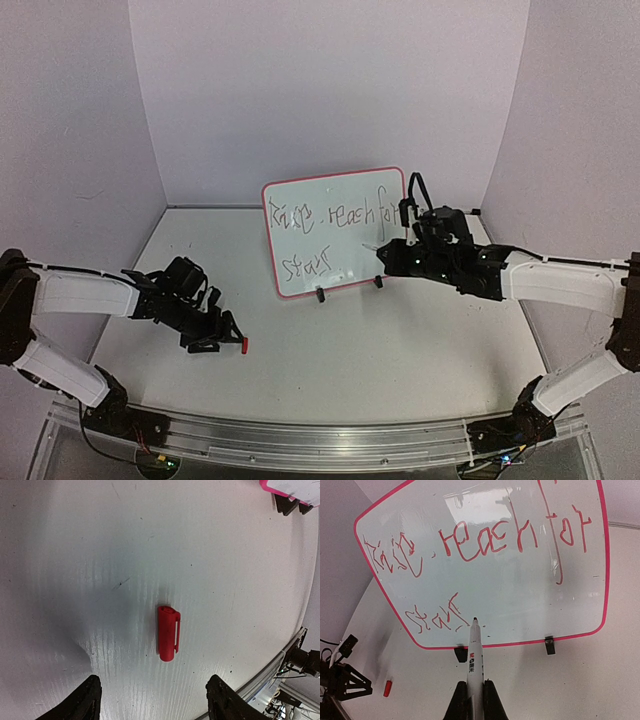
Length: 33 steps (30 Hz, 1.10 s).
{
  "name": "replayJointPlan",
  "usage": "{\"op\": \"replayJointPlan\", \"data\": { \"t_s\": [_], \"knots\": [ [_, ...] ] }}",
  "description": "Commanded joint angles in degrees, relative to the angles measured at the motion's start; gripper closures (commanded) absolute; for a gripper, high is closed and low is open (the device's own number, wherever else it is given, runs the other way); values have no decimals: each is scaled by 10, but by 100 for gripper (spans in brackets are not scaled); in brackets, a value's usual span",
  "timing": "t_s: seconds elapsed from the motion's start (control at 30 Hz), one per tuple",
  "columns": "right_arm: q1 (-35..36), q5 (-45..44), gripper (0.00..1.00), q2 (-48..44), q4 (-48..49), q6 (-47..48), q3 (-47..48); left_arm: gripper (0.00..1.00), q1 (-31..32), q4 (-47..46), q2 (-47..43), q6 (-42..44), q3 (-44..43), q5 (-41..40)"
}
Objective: Write a sentence on the whiteboard
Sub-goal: Move the pen cap to the center of the board.
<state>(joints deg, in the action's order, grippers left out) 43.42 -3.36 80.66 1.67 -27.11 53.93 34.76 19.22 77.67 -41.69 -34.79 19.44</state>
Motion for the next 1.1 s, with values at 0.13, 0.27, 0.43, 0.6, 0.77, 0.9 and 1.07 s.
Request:
{"op": "replayJointPlan", "data": {
  "t_s": [0.13,0.27,0.43,0.6,0.77,0.9,1.07],
  "knots": [
    [-1,-5,100,-16,9,-12,-18,32,0,-104,47,-35,9,67],
    [-2,-5,100,-21,11,-13,-23,34,0,-122,63,-42,16,80],
    [-2,-5,100,-24,11,-15,-26,34,0,-131,76,-37,10,89],
    [-1,-5,100,-28,14,-19,-30,33,3,-153,86,-50,13,106],
    [-2,-6,100,-29,16,-22,-33,33,6,-198,102,-64,10,110],
    [-2,-1,100,-26,16,-22,-28,33,16,-274,142,-93,-10,137],
    [-2,-8,100,-28,16,-18,-27,33,41,-304,195,-101,-48,145]
  ]
}}
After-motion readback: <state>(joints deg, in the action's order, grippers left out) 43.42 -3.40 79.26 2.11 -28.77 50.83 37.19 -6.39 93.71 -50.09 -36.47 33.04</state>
